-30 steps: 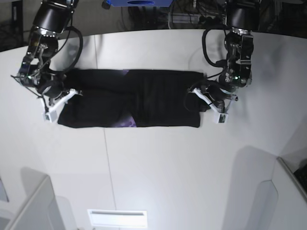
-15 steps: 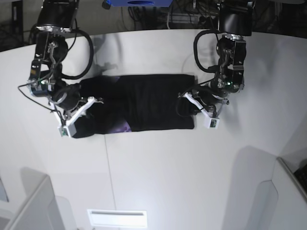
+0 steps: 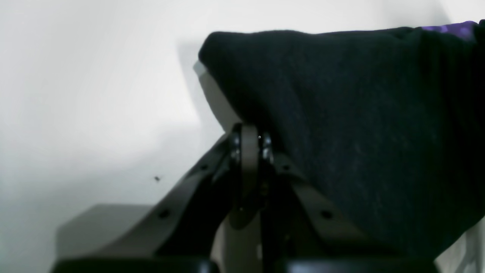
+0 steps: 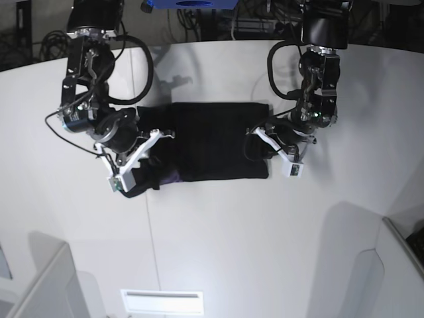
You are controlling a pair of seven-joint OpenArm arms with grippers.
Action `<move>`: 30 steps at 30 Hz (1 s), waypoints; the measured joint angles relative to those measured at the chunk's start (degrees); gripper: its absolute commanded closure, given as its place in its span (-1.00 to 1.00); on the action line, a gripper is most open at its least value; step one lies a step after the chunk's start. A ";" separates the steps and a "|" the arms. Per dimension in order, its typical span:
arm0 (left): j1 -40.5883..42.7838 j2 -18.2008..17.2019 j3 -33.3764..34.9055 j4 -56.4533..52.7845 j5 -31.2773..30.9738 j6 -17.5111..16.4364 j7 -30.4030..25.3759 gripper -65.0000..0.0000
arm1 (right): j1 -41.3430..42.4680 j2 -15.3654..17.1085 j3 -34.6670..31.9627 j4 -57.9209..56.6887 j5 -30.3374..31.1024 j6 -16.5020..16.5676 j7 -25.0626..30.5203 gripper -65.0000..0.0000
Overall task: Fold the T-shirt properly
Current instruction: 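Lift the strip end with the right gripper and fold it toward the left gripper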
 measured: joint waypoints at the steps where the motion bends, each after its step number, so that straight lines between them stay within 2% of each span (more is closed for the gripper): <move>1: 0.00 0.00 0.00 0.00 0.00 -0.02 0.02 1.00 | 0.02 -0.07 -1.11 -0.02 0.00 0.00 0.00 1.00; 5: 0.07 -0.11 0.04 0.00 -0.04 -0.20 -0.02 1.00 | -0.02 -1.46 -4.55 -0.02 0.22 -0.26 0.15 1.00; 6: 0.07 -0.11 0.04 0.00 -0.02 -0.20 0.00 1.00 | -0.04 -1.60 -5.18 -0.02 0.55 -2.27 0.26 1.00; 9: 0.28 -0.13 0.04 0.11 -0.17 -0.20 -0.20 1.00 | -0.09 -1.38 -8.35 -0.04 0.04 -5.31 0.48 1.00; 15: 0.92 -0.15 0.04 0.55 -0.20 -0.17 -0.37 1.00 | -0.09 -1.75 -13.03 -1.18 0.63 -5.57 4.33 1.00; 19: 1.44 -0.28 0.04 0.72 -0.24 -0.22 -0.85 1.00 | 0.02 -1.60 -15.47 -3.30 0.35 -5.62 4.02 1.00; 22: 1.51 -0.28 0.04 0.72 -0.24 -0.20 -0.85 1.00 | 0.07 -1.60 -18.10 -3.30 0.42 -8.50 4.74 1.00; 25: 1.51 -0.28 0.04 0.72 -0.24 -0.20 -0.83 1.00 | 0.22 -1.60 -21.11 -3.76 0.72 -9.94 7.58 1.00; 30: 1.68 -0.44 0.04 0.79 -0.31 -0.42 -0.85 1.00 | 1.92 -1.44 -24.55 -11.04 0.42 -13.46 10.97 1.00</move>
